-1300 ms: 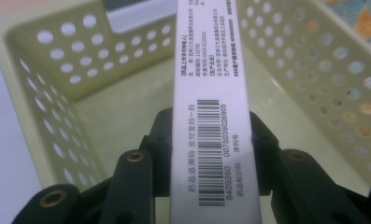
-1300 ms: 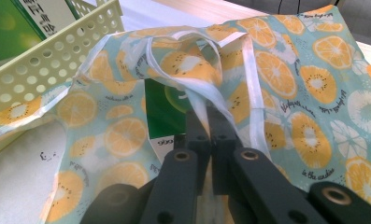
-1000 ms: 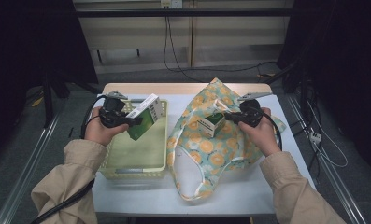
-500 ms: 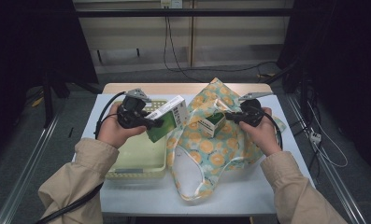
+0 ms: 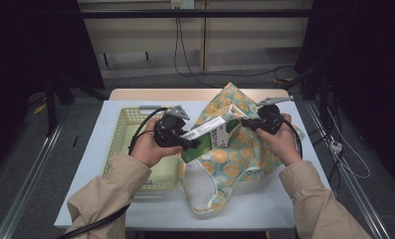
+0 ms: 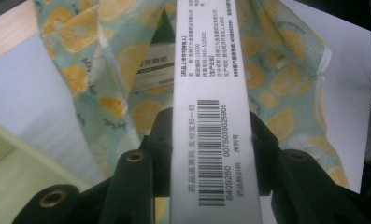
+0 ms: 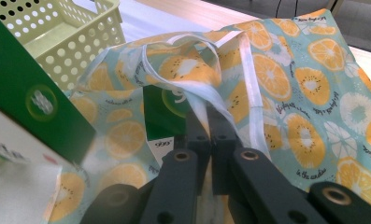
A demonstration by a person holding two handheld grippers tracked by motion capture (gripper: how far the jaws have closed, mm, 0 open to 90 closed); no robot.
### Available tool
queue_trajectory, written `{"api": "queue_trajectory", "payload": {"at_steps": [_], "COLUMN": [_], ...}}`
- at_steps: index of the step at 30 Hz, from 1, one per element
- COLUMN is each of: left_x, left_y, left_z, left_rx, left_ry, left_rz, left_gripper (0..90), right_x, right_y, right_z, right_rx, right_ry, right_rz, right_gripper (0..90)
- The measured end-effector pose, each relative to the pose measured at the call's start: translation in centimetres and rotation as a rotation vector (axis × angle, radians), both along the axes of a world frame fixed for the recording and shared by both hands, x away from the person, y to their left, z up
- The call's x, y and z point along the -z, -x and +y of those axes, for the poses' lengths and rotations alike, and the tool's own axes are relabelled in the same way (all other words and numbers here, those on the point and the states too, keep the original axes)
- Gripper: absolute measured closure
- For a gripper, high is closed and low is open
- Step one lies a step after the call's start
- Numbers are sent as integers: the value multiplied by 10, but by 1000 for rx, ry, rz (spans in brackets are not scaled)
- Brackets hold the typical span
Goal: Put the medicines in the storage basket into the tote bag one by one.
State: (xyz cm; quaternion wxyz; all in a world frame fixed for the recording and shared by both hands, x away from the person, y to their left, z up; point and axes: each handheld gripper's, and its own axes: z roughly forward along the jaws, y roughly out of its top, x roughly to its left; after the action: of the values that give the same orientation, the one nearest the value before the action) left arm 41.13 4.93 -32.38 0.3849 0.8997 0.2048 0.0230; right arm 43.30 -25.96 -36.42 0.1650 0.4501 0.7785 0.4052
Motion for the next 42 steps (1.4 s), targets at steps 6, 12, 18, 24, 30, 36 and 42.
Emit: {"api": "queue_trajectory", "payload": {"at_steps": [6,12,18,24,30,36,42], "left_x": [-3,10,24,40,53,61,69], "left_y": [5,7,4,-3,-12,-22,-34], "left_z": [-19,-39,-58,-76,-89,-99,-108], "left_rx": [20,56,45,27,-9,-39,-70], "left_ry": [-4,-22,-51,-59,-57,-59,-59], "left_rz": [-9,12,12,36,32,25,15], "left_gripper": [625,625,625,625,624,624,624], "right_x": [-4,-5,-9,-13,-14,-13,-13], "right_y": [2,2,3,5,5,4,2], "right_z": [-3,-4,-5,-7,-8,-7,-10], "right_rx": [3,4,4,8,8,2,10], "right_ry": [-3,-3,-4,-5,-3,6,-1], "right_rz": [-6,-10,-15,-22,-21,-15,-14], "right_gripper": [899,899,899,899,899,899,899]}}
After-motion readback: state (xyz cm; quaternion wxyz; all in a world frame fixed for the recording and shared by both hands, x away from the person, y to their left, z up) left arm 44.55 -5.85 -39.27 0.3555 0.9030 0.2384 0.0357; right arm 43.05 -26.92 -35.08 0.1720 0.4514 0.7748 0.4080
